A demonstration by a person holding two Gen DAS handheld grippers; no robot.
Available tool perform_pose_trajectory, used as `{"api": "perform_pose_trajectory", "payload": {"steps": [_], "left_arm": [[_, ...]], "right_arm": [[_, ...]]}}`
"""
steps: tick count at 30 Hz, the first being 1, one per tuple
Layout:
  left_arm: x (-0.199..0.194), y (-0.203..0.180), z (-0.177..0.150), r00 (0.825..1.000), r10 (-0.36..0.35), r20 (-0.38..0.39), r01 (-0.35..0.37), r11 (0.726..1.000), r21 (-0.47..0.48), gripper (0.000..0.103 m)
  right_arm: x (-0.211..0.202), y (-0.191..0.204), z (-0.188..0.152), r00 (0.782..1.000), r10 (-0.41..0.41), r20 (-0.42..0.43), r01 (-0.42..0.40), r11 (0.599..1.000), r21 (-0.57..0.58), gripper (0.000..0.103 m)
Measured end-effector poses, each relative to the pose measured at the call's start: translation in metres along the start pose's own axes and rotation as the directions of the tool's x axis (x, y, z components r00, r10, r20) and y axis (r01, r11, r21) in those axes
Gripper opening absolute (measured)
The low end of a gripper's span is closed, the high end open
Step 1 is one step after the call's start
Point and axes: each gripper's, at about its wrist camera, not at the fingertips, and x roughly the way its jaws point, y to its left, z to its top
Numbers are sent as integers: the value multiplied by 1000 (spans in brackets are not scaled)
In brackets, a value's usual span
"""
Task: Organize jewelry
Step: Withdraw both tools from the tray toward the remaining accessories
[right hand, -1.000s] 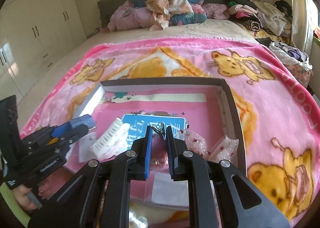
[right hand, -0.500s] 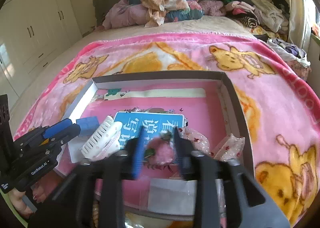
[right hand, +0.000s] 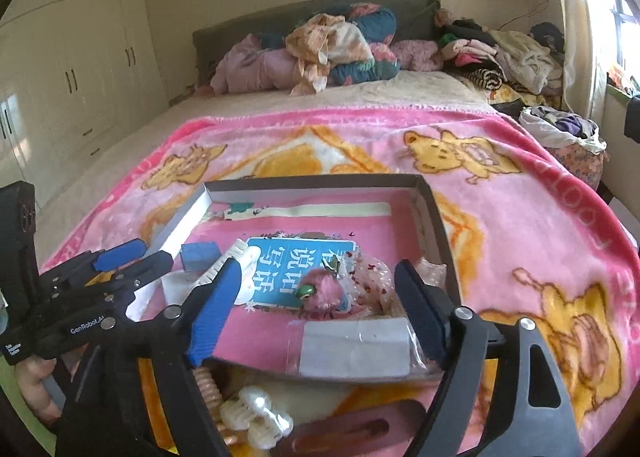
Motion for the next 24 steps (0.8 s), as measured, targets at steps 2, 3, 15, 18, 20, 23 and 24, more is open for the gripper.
{"api": "perform_pose_trajectory", "payload": {"steps": [2,3,15,18,20,23,24], "left_arm": [[-7,-2,-2,1000,-1,10,1,1000,4,66],[-10,-3,-3,1000,-2,14,1,1000,5,69],[-46,-21,-19,998,-41,50,39,998,57,87],[-54,-27,-22,997,-51,60,47,996,71,91],[-58,-31,-25,996,-54,64,48,996,80,91],[-62,-35,-28,996,-62,61,57,995,87,91],[-64,-37,-30,996,-63,61,58,994,89,91]], "right_arm": [[-8,-2,-2,1000,0,9,0,1000,6,78],[-11,-2,-3,1000,-2,12,2,1000,8,78],[-51,-9,-24,999,-9,44,7,999,34,78],[-58,-9,-29,999,-10,45,8,999,37,78],[-63,-10,-33,999,-11,47,9,999,42,78],[-69,-9,-39,999,-14,47,12,999,47,78],[-72,-9,-42,999,-14,46,12,999,47,78]]}}
